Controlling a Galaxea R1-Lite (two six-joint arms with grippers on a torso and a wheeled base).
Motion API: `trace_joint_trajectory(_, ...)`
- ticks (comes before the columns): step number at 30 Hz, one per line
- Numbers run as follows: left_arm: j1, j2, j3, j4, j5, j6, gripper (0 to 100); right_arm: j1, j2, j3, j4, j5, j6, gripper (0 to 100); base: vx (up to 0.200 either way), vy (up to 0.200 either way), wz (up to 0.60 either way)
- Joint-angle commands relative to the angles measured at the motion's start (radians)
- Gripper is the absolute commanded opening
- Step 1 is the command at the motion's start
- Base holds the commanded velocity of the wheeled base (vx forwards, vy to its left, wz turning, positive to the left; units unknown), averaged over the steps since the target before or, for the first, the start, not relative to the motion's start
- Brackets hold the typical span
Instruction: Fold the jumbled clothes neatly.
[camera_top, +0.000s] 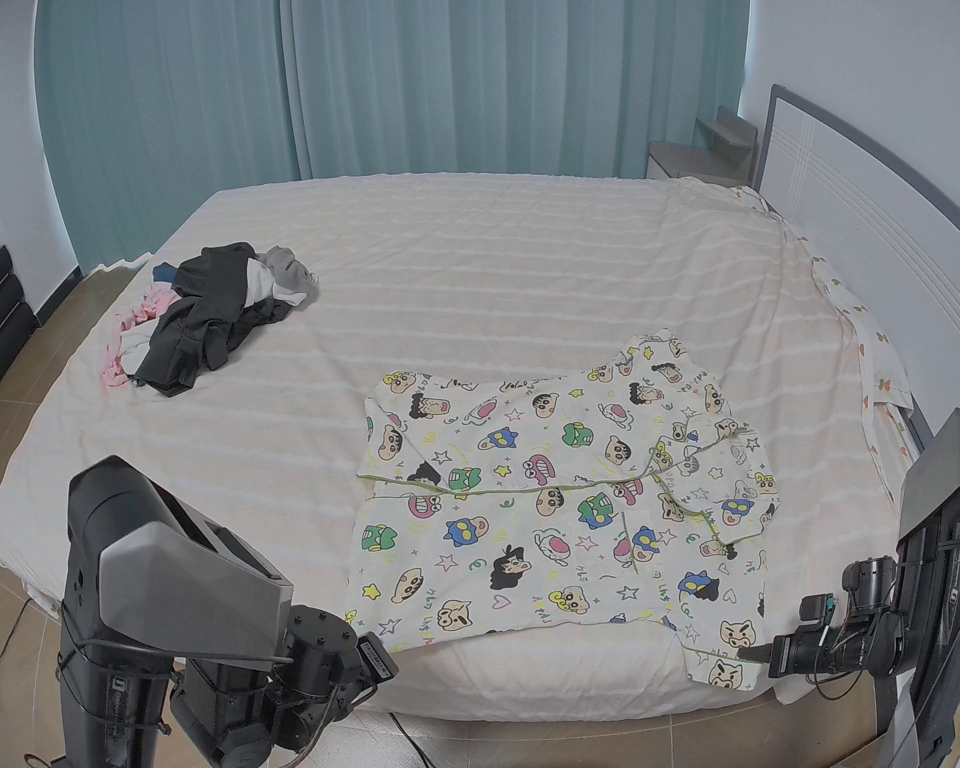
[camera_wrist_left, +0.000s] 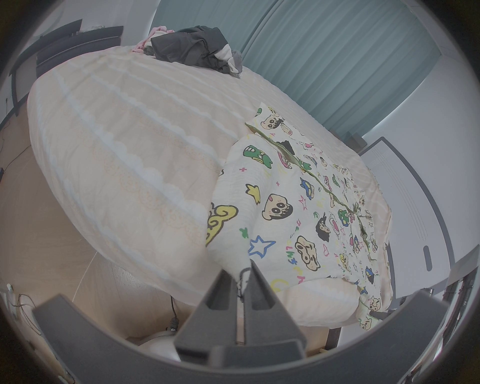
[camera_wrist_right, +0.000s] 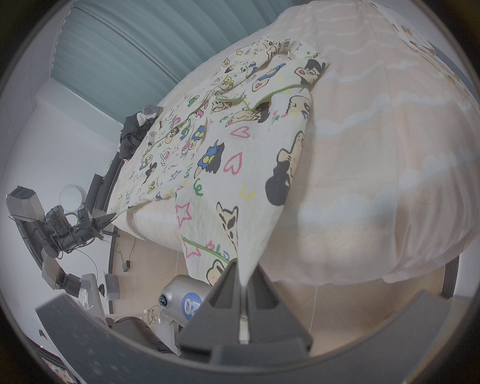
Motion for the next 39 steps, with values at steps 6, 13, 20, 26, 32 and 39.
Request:
trace_joint_trajectory(6,0.003,0.002,-0.026,-0.001,0.007,0.001,0,0.008,0.088,0.018,-0.123,0.001,0.015,0,0.000,0.000,0.00)
trace_joint_trajectory(13,0.007,0.011,-0.023,-0.015,0.007,0.001,0,0.020,0.079,0.018,-0.122,0.030,0.016,100,0.000,0.000,0.00)
trace_joint_trajectory(20,0.009,0.034,-0.019,-0.053,0.007,0.001,0,0.046,0.023,-0.002,-0.122,0.088,0.085,100,0.000,0.000,0.00)
trace_joint_trajectory(26,0.012,0.039,-0.019,-0.059,0.007,0.001,0,0.113,0.009,-0.067,-0.120,0.072,0.150,100,0.000,0.000,0.00)
trace_joint_trajectory(32,0.016,0.039,-0.019,-0.059,0.007,0.001,0,0.166,0.023,-0.114,-0.119,0.012,0.154,100,0.000,0.000,0.00)
trace_joint_trajectory(39,0.019,0.032,-0.019,-0.059,0.007,0.001,0,0.169,0.055,-0.137,-0.119,-0.004,0.154,0,0.000,0.000,0.00)
